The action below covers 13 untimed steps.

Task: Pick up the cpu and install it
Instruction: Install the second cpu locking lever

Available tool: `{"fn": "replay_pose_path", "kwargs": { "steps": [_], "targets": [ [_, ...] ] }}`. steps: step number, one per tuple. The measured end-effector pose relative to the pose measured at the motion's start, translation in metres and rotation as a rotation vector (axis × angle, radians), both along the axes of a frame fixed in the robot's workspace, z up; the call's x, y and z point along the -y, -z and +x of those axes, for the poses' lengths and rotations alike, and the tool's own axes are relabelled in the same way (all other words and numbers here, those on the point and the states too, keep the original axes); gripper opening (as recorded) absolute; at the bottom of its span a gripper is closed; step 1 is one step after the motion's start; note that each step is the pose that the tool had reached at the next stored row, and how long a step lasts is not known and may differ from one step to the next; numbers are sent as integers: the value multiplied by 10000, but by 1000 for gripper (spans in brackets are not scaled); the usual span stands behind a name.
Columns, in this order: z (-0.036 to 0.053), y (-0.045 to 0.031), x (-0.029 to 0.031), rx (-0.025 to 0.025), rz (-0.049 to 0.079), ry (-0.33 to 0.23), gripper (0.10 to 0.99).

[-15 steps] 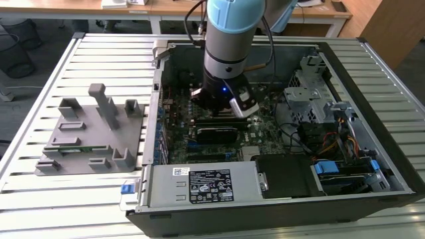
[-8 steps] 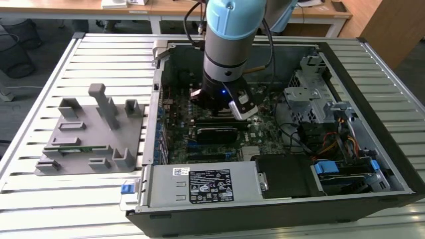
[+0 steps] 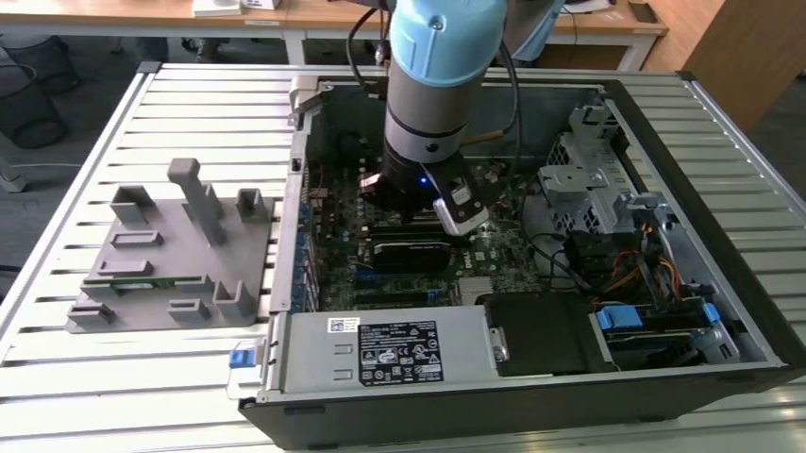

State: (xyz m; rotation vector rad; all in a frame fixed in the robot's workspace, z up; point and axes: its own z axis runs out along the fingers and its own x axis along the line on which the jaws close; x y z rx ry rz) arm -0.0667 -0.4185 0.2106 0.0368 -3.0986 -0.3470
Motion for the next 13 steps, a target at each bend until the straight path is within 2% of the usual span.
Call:
{"fn": "replay_pose_path", "kwargs": {
  "steps": [2,6,10,13],
  "targets": [
    [-4,14,3,1,26,-1,106],
    [-13,63,6,-1,165,0,106],
    [-23,80,50,0,522,-1,106],
    [-31,89,96,1,625,-1,106]
  ]
}}
